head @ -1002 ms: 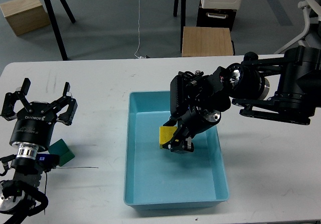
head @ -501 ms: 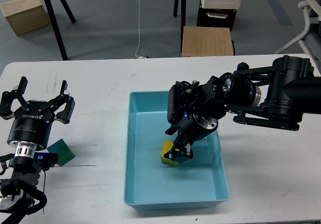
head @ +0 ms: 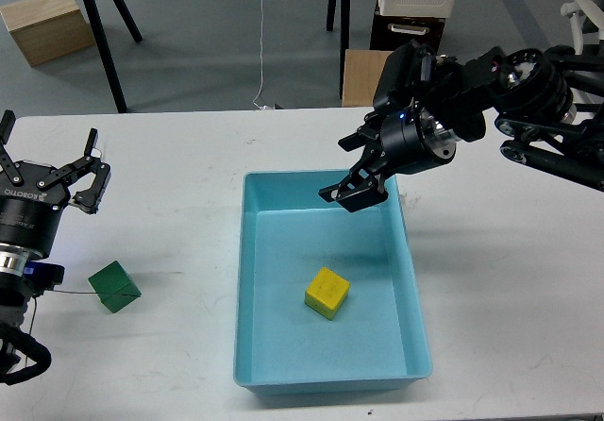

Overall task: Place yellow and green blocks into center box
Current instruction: 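Raise the right gripper away from the tray, then reach the left gripper down to the green cube and grasp it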

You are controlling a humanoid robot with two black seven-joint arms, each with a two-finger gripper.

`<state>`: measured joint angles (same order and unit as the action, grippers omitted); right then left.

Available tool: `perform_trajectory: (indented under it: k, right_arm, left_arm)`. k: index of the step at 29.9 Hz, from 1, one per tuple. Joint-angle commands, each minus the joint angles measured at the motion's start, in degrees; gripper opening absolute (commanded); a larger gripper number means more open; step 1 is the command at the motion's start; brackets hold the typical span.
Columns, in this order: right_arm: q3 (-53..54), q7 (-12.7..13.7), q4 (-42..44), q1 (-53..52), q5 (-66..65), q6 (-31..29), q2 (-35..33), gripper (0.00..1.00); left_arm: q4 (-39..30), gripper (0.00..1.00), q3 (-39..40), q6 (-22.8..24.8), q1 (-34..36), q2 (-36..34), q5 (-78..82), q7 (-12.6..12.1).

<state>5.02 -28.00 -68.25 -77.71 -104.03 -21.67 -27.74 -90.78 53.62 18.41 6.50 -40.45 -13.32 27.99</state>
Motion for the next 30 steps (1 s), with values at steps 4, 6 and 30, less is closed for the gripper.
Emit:
perform_trajectory:
  k: [4, 6, 30]
  right_arm:
    - [20.35, 0.0, 1.27, 9.76, 5.68, 3.65, 0.04, 0.97]
    - [25.01, 0.0, 1.19, 12.04, 5.86, 3.91, 1.27, 0.97]
    - [60.97, 0.0, -16.12, 55.88, 21.59, 14.02, 0.23, 0.97]
  left_arm:
    - [5.42, 1.0, -0.89, -7.07, 6.85, -14.37, 25.15, 0.01]
    - [8.85, 1.0, -0.88, -7.16, 9.66, -17.02, 29.56, 0.01]
    - [-2.1, 0.99, -2.11, -3.47, 18.02, -32.32, 112.85, 0.01]
